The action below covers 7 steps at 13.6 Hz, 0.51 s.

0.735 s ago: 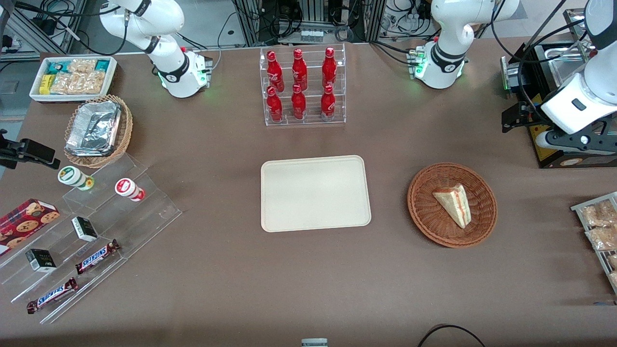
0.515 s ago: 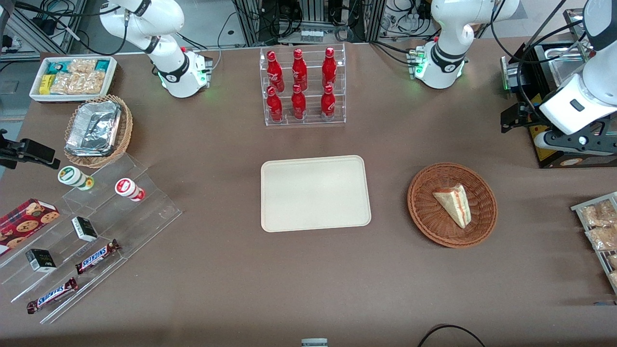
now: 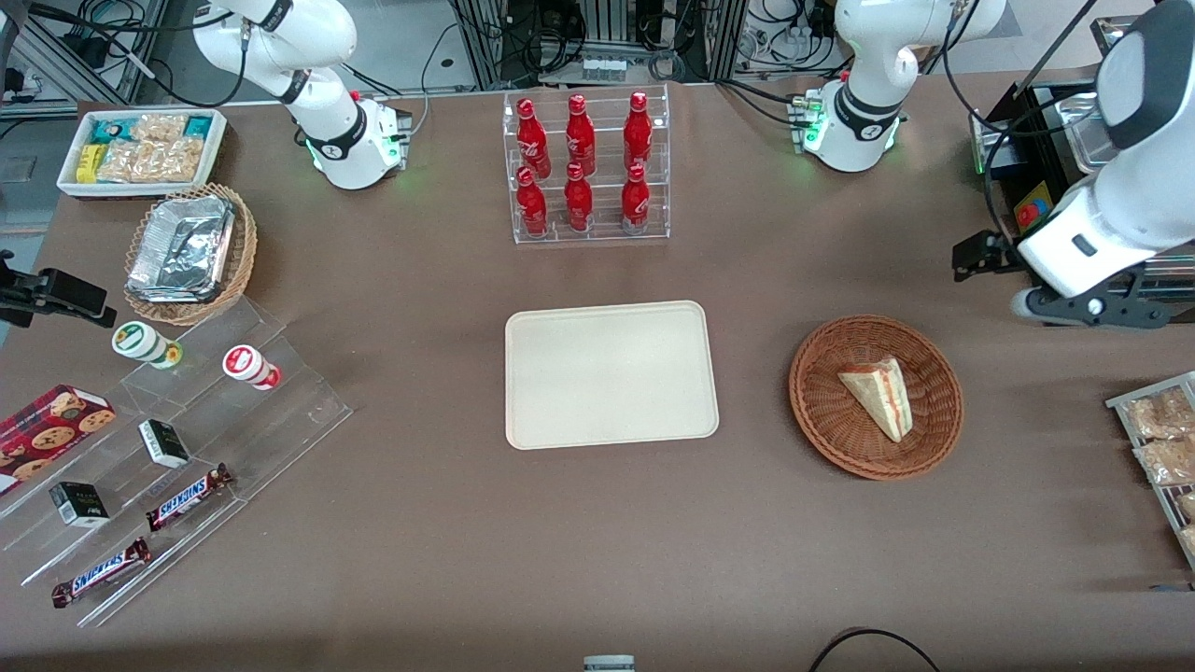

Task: Place sandwich from basket to tray
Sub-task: 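Move the left gripper over the wrapped sandwich in the wicker basket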

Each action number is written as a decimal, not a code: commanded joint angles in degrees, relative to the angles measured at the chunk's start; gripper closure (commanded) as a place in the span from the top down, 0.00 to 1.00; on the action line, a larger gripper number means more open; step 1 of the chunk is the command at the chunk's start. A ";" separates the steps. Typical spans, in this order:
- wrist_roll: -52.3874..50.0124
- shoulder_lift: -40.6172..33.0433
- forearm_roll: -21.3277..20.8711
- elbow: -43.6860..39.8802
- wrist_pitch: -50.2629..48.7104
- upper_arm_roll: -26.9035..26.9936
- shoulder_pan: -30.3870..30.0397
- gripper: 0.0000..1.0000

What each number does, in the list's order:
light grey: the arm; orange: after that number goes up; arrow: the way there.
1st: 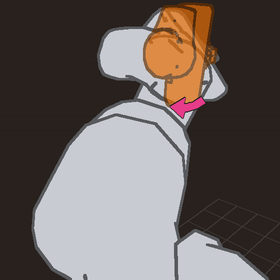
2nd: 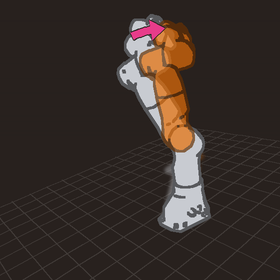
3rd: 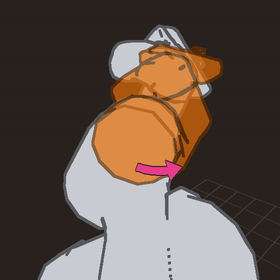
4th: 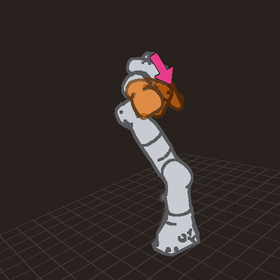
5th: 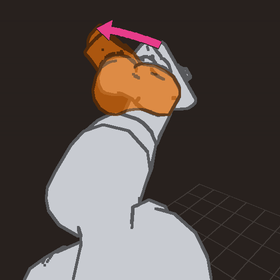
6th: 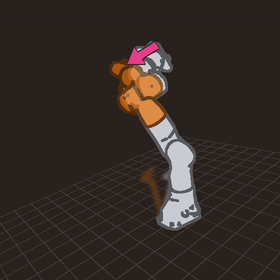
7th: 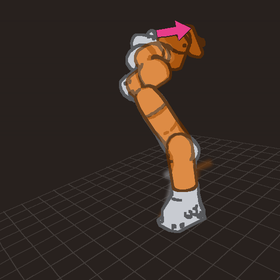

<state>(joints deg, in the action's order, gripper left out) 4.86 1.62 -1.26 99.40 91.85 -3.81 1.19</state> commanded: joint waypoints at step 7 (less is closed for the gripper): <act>-4.07 -0.04 0.64 23.01 32.67 -0.40 0.31 1.00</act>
<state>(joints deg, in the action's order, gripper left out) 2.32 2.70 -1.07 119.09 120.68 -4.06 1.26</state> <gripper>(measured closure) 0.000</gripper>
